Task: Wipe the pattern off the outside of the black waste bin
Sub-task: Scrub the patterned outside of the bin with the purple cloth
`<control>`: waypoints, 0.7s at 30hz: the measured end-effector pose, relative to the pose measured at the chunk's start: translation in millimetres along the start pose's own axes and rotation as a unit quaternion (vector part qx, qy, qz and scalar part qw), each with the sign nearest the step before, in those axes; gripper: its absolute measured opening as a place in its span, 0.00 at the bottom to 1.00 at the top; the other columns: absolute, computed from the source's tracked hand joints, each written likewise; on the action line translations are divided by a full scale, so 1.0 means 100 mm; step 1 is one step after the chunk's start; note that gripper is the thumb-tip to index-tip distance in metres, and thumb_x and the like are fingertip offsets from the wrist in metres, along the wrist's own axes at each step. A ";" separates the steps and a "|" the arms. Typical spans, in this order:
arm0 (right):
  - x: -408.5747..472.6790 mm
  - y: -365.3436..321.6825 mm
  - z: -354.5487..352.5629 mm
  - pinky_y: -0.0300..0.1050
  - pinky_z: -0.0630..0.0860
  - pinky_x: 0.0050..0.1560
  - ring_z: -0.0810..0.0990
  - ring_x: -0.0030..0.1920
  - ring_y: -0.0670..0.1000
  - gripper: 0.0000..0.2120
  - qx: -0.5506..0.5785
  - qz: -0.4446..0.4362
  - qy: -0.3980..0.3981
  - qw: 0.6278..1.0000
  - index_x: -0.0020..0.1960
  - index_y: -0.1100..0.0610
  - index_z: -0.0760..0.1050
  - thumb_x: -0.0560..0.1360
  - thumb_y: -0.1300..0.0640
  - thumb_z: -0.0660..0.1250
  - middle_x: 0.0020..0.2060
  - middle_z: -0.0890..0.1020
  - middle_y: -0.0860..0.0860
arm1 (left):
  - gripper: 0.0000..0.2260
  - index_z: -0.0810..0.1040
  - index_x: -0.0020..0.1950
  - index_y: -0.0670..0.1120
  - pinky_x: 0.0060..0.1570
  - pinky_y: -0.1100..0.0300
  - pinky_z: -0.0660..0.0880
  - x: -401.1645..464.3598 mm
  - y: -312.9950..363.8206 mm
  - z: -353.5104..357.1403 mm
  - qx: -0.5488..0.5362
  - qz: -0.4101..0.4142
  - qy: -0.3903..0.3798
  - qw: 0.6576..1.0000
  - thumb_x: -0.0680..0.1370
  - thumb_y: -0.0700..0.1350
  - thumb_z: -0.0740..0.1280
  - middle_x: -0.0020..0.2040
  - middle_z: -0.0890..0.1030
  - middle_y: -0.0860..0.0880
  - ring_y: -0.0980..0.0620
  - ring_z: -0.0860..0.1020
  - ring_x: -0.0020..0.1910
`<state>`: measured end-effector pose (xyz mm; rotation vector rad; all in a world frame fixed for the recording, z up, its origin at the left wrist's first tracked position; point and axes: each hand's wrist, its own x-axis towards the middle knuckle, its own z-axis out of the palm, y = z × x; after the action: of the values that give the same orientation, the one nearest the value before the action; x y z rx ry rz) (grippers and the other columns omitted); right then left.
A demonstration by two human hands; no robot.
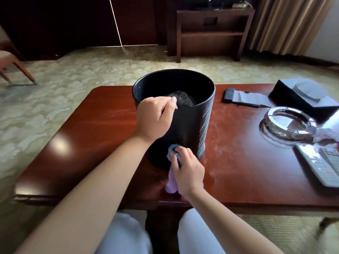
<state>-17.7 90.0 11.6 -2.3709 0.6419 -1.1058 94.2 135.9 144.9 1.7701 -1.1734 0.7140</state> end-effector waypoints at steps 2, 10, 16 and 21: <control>0.16 -0.10 -0.01 0.45 0.70 0.27 0.76 0.34 0.50 0.08 -0.013 -0.068 0.068 0.995 0.46 0.54 0.79 0.75 0.53 0.62 0.36 0.77 0.49 | 0.20 0.80 0.33 0.41 0.30 0.55 0.67 0.00 0.00 -0.01 -0.012 -0.001 0.002 1.000 0.78 0.47 0.55 0.27 0.79 0.47 0.50 0.77 0.29; -0.16 0.11 0.28 0.39 0.63 0.21 0.74 0.26 0.52 0.15 -0.243 -0.219 -0.068 0.942 0.37 0.53 0.82 0.63 0.60 0.57 0.31 0.77 0.50 | 0.23 0.75 0.29 0.39 0.27 0.49 0.67 0.01 -0.02 0.01 0.011 0.002 -0.011 1.000 0.78 0.49 0.54 0.23 0.71 0.45 0.44 0.73 0.25; -0.07 0.05 0.18 0.40 0.62 0.21 0.73 0.26 0.52 0.15 -0.194 -0.218 -0.030 0.956 0.45 0.53 0.82 0.65 0.60 0.59 0.32 0.77 0.51 | 0.21 0.74 0.28 0.40 0.28 0.51 0.65 0.01 -0.01 0.01 0.029 0.010 -0.011 0.999 0.78 0.49 0.55 0.23 0.71 0.47 0.45 0.70 0.24; -0.04 0.04 0.17 0.39 0.62 0.21 0.73 0.26 0.52 0.17 -0.187 -0.239 -0.033 0.952 0.47 0.51 0.83 0.64 0.61 0.60 0.33 0.77 0.51 | 0.20 0.68 0.27 0.43 0.28 0.55 0.62 0.01 0.00 0.01 0.035 0.029 -0.006 0.999 0.77 0.47 0.56 0.23 0.63 0.52 0.47 0.65 0.23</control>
<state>-7.0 92.6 -2.6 -2.9851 0.2685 -1.1673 94.9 134.7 145.2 1.8065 -1.2252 0.7880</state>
